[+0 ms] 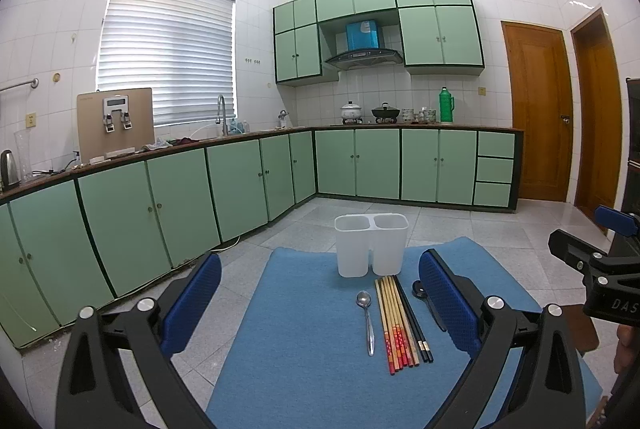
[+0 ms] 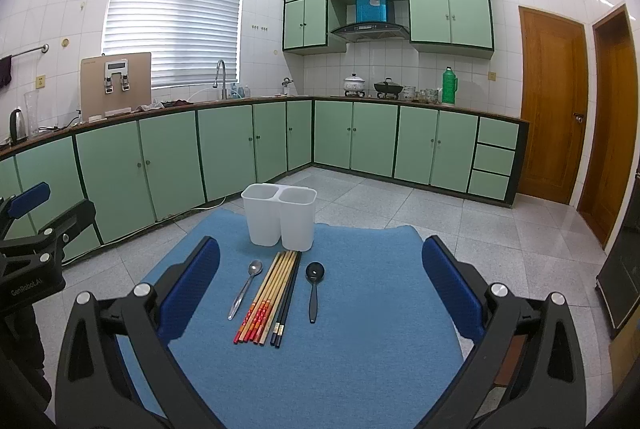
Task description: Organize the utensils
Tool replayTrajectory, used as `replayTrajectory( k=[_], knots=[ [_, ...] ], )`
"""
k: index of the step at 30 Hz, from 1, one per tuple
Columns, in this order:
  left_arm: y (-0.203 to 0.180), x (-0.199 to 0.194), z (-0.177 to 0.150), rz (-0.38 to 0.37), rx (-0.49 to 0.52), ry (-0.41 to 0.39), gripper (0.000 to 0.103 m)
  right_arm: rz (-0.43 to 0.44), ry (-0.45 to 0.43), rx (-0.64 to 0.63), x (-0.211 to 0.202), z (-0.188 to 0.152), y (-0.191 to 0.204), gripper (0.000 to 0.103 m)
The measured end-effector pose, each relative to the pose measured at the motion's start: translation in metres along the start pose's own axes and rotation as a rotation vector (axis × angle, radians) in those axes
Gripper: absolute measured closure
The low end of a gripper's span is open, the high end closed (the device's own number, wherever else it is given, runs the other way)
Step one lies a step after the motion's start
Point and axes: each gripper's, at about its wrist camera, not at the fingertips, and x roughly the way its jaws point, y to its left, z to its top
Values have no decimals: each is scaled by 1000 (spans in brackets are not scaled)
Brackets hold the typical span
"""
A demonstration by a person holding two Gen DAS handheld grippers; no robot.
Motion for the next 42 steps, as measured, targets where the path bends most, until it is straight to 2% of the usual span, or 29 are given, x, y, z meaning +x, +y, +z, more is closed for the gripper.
replayTrajectory(
  k=[42],
  knots=[
    [4, 0, -2, 9, 0, -3, 6, 0, 2, 7, 6, -1, -7, 5]
  ],
)
